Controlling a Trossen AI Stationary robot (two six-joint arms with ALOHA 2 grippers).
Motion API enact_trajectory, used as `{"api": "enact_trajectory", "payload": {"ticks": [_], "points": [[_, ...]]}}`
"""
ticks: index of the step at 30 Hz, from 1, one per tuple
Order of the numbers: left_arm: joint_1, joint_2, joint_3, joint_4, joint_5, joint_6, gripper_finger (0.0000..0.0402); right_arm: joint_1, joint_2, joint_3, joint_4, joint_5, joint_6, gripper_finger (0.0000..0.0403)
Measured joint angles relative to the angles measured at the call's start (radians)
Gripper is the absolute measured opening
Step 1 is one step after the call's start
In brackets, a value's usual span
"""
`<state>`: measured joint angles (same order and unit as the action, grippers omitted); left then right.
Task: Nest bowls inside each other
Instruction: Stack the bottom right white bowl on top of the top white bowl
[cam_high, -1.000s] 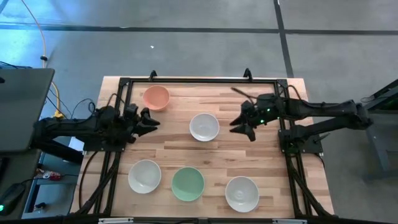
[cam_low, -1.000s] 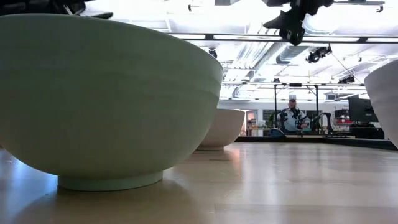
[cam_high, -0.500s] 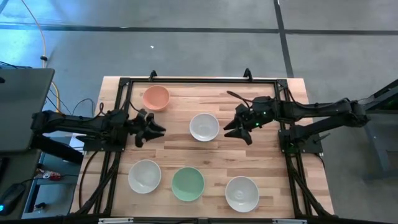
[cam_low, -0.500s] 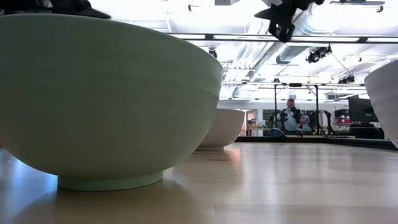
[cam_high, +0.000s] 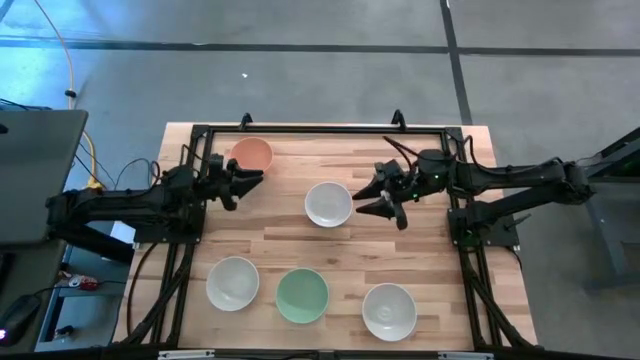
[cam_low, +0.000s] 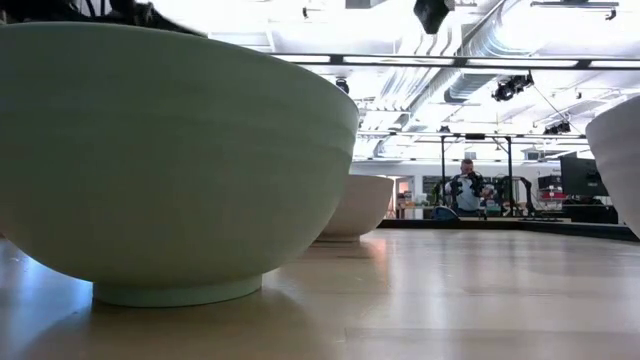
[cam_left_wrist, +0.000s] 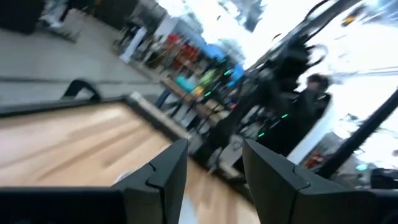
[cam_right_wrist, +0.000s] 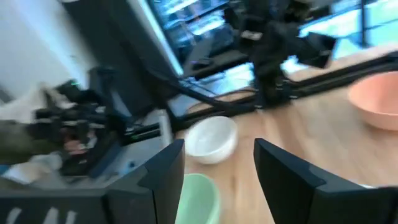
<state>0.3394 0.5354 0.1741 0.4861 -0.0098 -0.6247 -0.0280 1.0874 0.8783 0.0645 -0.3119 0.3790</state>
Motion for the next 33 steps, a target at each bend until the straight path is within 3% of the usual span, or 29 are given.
{"api": "enact_trajectory", "payload": {"ticks": [5,8,11,17,26,33], "points": [[0.031,0.0,0.0,0.044,0.113,0.0,0.0145,0.004,0.0,0.0,-0.143,-0.166,0.229,0.0185],[0.034,0.0,0.0,0.033,0.178,0.0,0.0145,0.037,-0.002,0.0,-0.312,-0.307,0.25,0.0185],[0.034,0.001,0.0,0.019,0.222,0.023,0.0145,0.086,-0.015,0.0,-0.501,-0.337,0.237,0.0185],[0.034,0.001,0.0,-0.008,0.223,0.034,0.0145,0.172,-0.017,0.0,-0.754,-0.234,0.217,0.0185],[0.033,0.001,0.0,-0.091,0.215,0.034,0.0145,0.347,0.01,0.0,-0.718,0.022,0.289,0.0185],[0.033,0.001,0.0,-0.174,0.216,0.034,0.0145,0.469,0.132,0.0,-0.714,0.095,0.362,0.0185]]}}
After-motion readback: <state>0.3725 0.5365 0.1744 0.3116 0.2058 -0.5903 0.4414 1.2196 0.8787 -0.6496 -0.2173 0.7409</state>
